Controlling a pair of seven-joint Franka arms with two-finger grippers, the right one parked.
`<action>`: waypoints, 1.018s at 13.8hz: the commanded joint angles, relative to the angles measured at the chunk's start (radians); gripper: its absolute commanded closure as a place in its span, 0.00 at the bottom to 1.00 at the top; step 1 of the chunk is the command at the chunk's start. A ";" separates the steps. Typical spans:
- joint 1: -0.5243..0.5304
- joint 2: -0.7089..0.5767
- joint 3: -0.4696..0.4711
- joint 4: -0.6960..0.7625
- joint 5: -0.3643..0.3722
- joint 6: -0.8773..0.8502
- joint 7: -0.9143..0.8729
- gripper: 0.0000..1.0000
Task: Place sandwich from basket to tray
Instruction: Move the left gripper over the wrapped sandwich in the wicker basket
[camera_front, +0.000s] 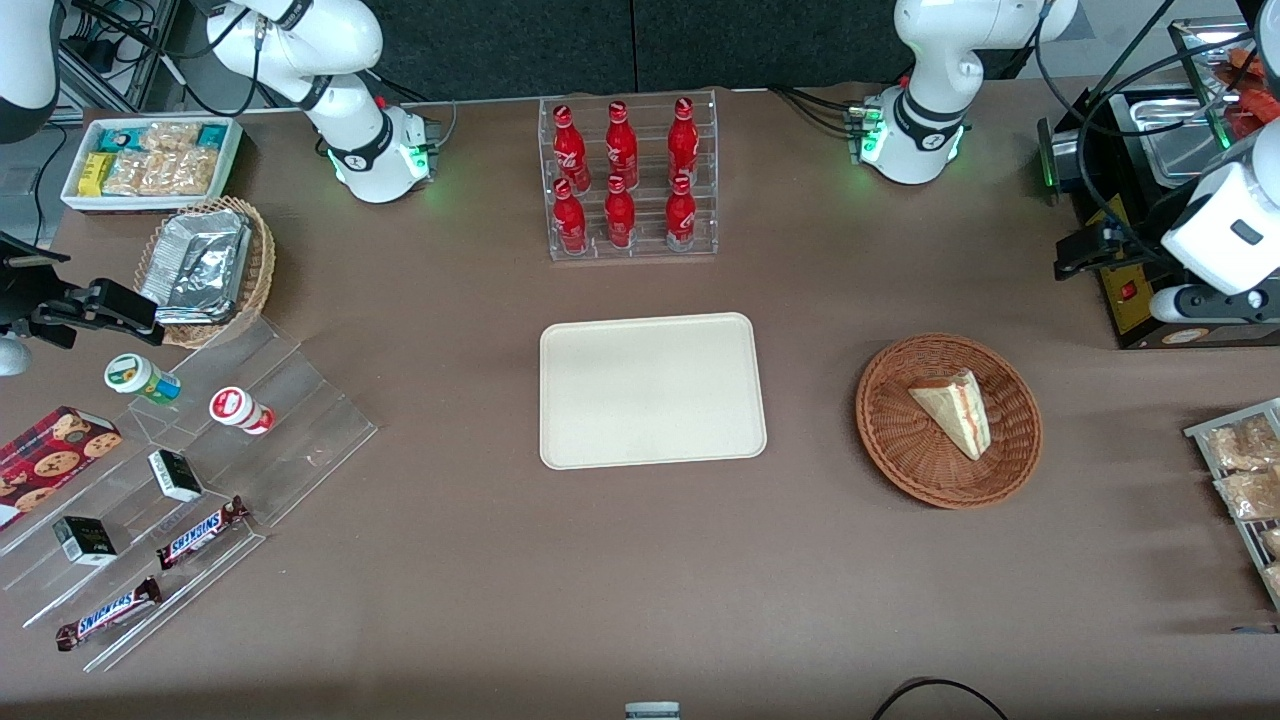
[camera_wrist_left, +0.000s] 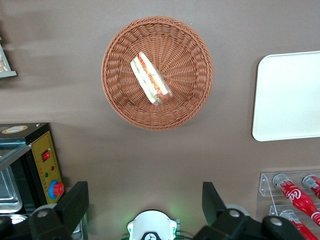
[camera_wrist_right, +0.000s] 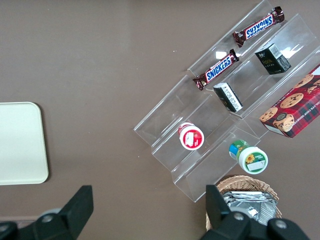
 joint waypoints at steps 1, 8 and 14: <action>-0.017 -0.008 0.010 0.004 0.018 -0.013 0.009 0.00; -0.013 -0.040 0.033 -0.352 0.038 0.273 -0.092 0.00; -0.020 -0.034 0.030 -0.591 0.035 0.638 -0.453 0.00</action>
